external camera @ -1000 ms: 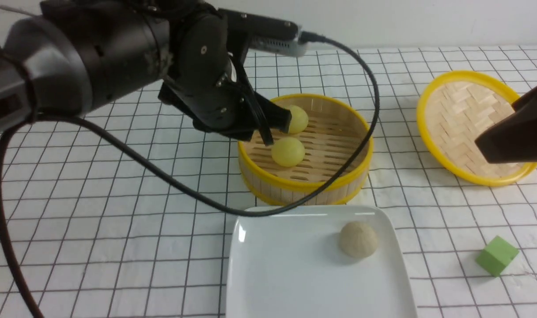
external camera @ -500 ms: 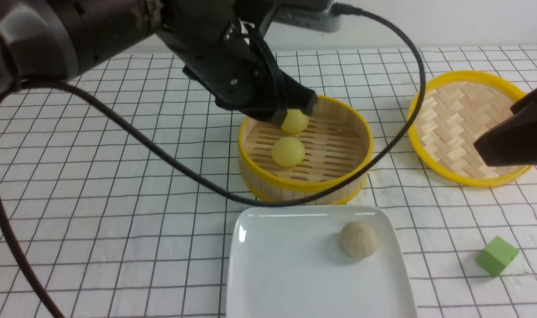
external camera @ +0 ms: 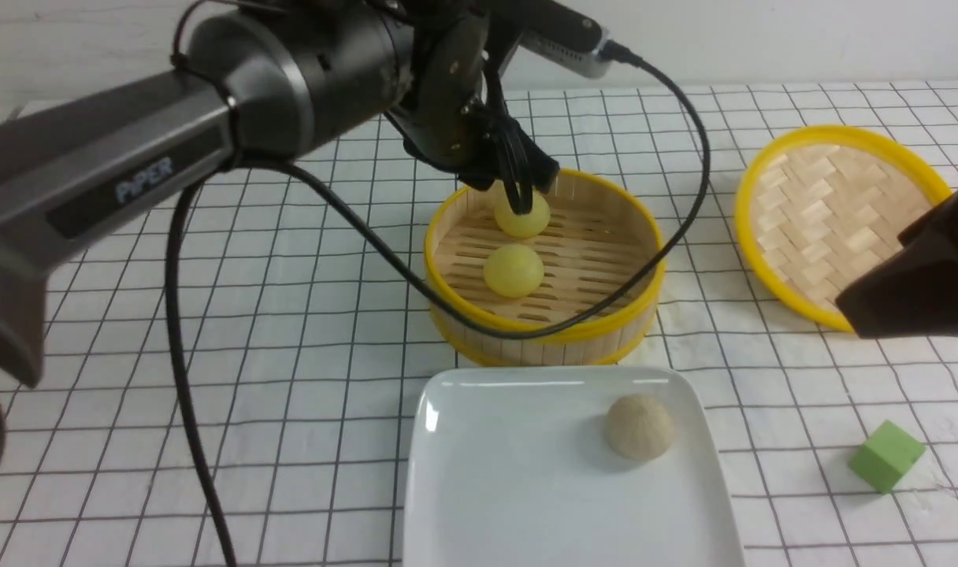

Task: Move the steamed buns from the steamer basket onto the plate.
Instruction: Use the left arm to grab the steamed stuffed bun that is closest to it

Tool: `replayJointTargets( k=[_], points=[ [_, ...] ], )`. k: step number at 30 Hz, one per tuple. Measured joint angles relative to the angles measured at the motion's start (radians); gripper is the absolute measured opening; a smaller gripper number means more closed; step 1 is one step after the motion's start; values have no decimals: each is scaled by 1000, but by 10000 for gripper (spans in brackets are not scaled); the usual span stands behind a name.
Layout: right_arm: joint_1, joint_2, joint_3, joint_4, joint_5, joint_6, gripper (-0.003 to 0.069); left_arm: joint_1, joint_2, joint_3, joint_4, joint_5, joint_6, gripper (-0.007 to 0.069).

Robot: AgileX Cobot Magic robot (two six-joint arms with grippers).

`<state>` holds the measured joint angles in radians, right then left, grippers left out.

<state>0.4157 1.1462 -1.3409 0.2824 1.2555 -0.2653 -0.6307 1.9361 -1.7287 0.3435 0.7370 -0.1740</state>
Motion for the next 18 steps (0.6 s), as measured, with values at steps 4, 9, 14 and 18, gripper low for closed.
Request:
replayJointTargets(
  k=[4, 9, 14, 18],
  points=[
    [0, 0, 0, -10, 0, -2, 558, 0, 53, 0, -24, -6, 0, 236],
    [0, 0, 0, -11, 0, -2, 558, 0, 92, -1, -64, -9, 0, 236],
    [0, 0, 0, -11, 0, -2, 558, 0, 106, -1, -78, -13, 0, 236],
    [0, 0, 0, -11, 0, -2, 558, 0, 109, -1, -84, -19, 0, 236]
  ],
)
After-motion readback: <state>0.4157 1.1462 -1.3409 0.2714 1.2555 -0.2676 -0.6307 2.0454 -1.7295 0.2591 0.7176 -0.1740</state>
